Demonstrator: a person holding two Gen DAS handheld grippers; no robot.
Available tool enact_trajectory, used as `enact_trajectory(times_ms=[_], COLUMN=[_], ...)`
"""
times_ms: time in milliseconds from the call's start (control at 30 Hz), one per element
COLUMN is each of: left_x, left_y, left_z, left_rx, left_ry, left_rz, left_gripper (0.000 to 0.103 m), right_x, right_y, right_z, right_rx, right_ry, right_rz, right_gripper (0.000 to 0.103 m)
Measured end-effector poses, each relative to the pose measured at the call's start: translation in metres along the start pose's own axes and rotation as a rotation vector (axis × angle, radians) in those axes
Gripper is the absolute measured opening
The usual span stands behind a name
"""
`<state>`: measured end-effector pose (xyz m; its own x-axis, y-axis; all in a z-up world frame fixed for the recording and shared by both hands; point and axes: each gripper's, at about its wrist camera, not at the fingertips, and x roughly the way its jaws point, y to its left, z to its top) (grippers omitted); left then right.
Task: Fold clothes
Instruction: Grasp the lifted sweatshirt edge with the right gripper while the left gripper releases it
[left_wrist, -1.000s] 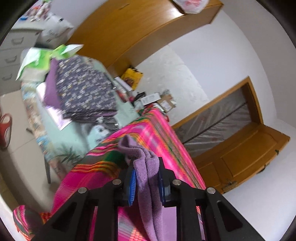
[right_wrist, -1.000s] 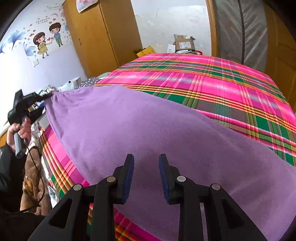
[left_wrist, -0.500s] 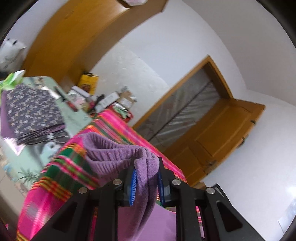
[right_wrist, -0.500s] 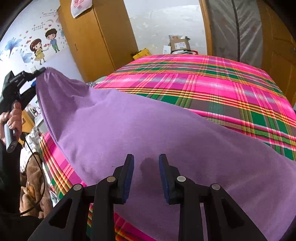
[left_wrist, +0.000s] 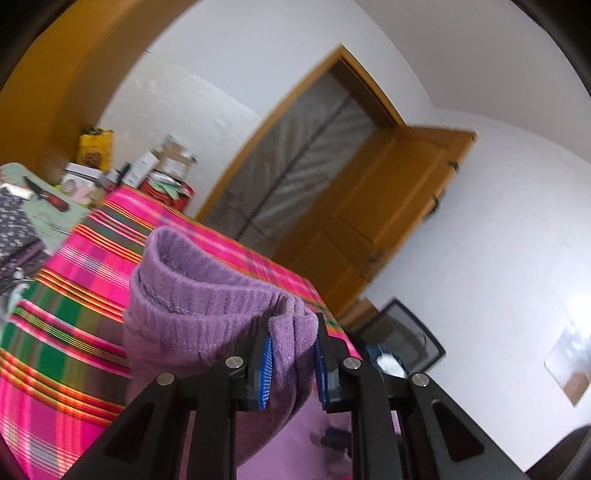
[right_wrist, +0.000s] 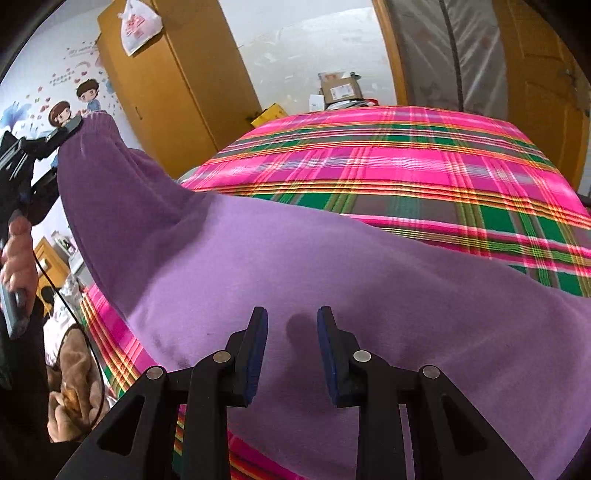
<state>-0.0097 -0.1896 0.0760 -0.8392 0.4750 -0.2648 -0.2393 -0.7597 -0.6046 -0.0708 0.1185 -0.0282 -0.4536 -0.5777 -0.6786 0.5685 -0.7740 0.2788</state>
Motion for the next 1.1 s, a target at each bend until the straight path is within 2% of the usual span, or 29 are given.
enact_trajectory(times_ms=[333,500,600,833,967,1100], left_x=[0.077,0.105,0.113,0.106,0.106,0.09], left_y=[-0.023,-0.024,-0.025,-0.036,-0.036,-0.044], left_z=[-0.063,-0.102,-0.117,-0.124,-0.13,-0.13], left_rx=[0.081,0.129,0.175,0.275,0.303,0.305], left_ry=[0.293,0.428,0.479,0.495,0.511,0.474], left_rz=[-0.06,-0.045,-0.02,0.007,0.021,0.041], left_gripper=[0.02,0.02,0.02,0.02,0.021,0.022], right_x=[-0.011,-0.016,-0.017,-0.02,-0.025,-0.031], right_y=[-0.018,-0.026,-0.029,-0.033,-0.029,-0.016], right_z=[-0.002,-0.003,-0.004,0.0,0.012,0.029], right_rx=[0.071,0.1,0.112,0.127,0.127,0.099], right_ry=[-0.023,-0.03,-0.032,-0.038,-0.07,-0.109], right_rz=[-0.019,-0.027,-0.024,0.005,0.088,0.203], right_gripper=[0.029,0.029,0.029,0.029,0.029,0.034])
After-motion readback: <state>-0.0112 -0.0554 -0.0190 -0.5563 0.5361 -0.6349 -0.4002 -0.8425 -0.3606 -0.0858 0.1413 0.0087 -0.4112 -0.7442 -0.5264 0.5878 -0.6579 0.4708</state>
